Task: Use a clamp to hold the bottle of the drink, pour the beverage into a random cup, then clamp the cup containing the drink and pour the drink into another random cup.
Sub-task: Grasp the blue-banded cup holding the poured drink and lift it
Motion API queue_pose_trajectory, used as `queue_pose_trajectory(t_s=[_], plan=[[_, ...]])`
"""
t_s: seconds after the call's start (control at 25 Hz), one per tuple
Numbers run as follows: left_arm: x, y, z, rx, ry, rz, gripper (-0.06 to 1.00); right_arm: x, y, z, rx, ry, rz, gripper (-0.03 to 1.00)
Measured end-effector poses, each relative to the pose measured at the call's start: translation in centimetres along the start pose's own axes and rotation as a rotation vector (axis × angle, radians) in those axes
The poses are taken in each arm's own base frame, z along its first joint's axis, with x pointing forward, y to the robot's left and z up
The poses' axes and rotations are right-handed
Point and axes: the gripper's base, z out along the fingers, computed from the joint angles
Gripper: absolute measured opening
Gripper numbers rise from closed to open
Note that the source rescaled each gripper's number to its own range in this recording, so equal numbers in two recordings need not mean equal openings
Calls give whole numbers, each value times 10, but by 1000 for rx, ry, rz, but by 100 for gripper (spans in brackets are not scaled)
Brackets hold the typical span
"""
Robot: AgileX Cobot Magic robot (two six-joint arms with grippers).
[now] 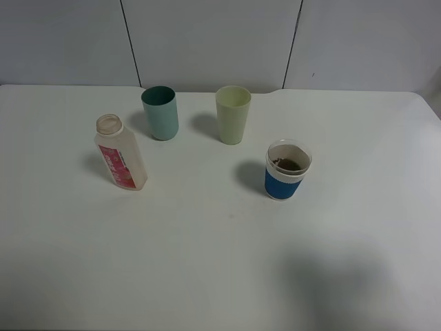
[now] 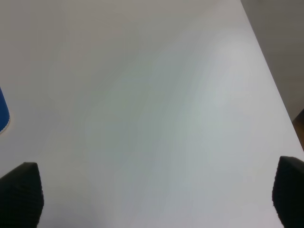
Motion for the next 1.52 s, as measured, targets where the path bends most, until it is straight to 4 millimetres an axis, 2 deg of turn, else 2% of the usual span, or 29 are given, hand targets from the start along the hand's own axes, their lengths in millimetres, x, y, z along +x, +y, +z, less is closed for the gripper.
queue_pose_trajectory(t_s=[1.52], plan=[[0, 0, 0, 2, 0, -1, 100, 0, 0, 0, -10, -1, -5, 89]])
